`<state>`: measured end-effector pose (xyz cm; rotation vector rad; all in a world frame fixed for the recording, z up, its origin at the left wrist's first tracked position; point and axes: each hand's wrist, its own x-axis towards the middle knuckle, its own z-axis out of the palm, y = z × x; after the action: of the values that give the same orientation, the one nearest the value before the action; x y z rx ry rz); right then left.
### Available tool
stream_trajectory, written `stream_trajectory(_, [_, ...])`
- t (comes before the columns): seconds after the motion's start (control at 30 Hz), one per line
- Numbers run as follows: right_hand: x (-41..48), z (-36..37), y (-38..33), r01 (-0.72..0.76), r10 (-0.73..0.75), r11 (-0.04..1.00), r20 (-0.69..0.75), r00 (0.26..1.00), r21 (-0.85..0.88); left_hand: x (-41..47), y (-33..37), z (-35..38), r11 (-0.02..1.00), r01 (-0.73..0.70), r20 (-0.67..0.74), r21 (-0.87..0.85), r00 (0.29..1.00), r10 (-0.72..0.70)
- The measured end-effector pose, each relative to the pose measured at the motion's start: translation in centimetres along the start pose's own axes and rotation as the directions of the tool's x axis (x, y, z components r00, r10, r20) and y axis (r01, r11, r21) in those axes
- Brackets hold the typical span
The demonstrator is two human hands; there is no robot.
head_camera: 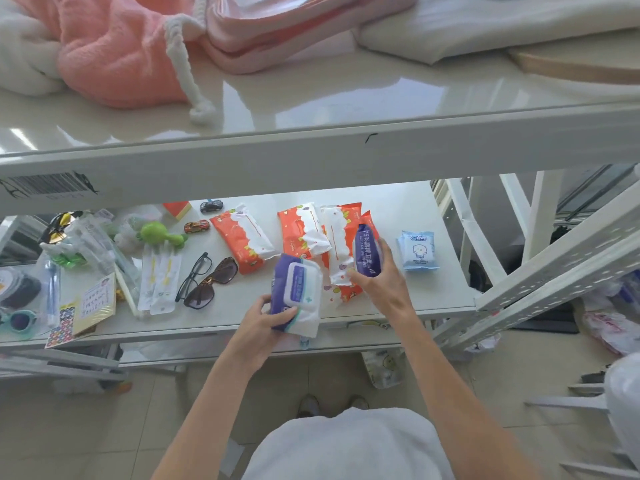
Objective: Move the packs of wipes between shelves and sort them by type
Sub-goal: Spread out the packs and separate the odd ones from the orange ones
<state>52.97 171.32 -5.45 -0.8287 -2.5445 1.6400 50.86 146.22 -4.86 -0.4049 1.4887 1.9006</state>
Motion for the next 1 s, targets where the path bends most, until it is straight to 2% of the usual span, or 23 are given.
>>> stream_trajectory(0.1, [-1.6,1.6,-1.3,0.044,-0.049,0.980,-0.022,0.999,-0.196,1.1,-0.1,4.2,0.998,-0.063,0.026,0.025,0.998,0.062])
stream_trajectory(0.17, [-2.3,2.3,-1.6,0.065,-0.072,0.971,-0.022,0.997,-0.229,2.4,-0.4,5.8,0.997,-0.078,0.044,-0.023,0.996,0.079])
stream_trajectory(0.2, [-2.1,2.3,-1.4,0.065,-0.070,0.982,-0.019,0.997,-0.177,2.9,-0.5,6.4,0.996,-0.079,0.048,-0.045,0.996,0.081])
stream_trajectory(0.27, [-1.0,1.6,-0.7,0.030,-0.031,0.995,0.004,1.000,0.100,3.5,-0.3,7.5,0.997,-0.062,0.036,-0.055,0.997,0.064])
stream_trajectory(0.33, [0.0,0.6,0.5,-0.019,0.018,0.954,0.004,1.000,0.300,3.9,-0.2,8.8,0.997,-0.046,0.027,-0.064,0.998,0.048])
stream_trajectory(0.4, [-0.1,-0.9,0.4,-0.076,0.080,0.895,0.007,0.997,0.441,4.2,-0.3,10.1,0.996,-0.035,0.043,-0.085,0.998,0.039])
stream_trajectory(0.47, [-0.3,-2.2,-0.2,-0.217,0.139,0.759,0.173,0.975,0.613,4.7,-0.8,10.8,0.993,-0.014,0.056,-0.119,0.998,0.021])
stream_trajectory(0.53, [0.0,-3.3,0.2,-0.310,0.100,0.663,0.330,0.939,0.681,5.1,-1.1,11.3,0.989,-0.010,0.094,-0.146,0.995,0.024])
stream_trajectory(0.63, [0.2,-4.5,1.1,-0.310,0.058,0.613,0.350,0.935,0.727,6.0,-0.5,12.7,0.993,-0.104,0.181,-0.046,0.977,0.111])
stream_trajectory(0.7, [0.2,-4.8,1.2,-0.257,0.051,0.663,0.300,0.953,0.704,6.4,0.3,14.3,0.976,-0.178,0.203,0.126,0.968,0.150])
stream_trajectory(0.8, [0.7,-5.0,0.4,-0.168,0.031,0.766,0.226,0.974,0.620,6.7,0.8,16.7,0.911,-0.151,0.161,0.383,0.982,0.095])
stream_trajectory(0.9, [2.3,-5.7,0.5,-0.164,0.063,0.779,0.185,0.981,0.605,7.7,1.2,18.4,0.907,-0.090,0.119,0.411,0.992,0.045])
stream_trajectory(1.0, [4.7,-7.2,1.4,-0.122,0.102,0.847,0.067,0.993,0.518,9.0,1.9,20.7,0.906,-0.075,0.114,0.416,0.993,0.030])
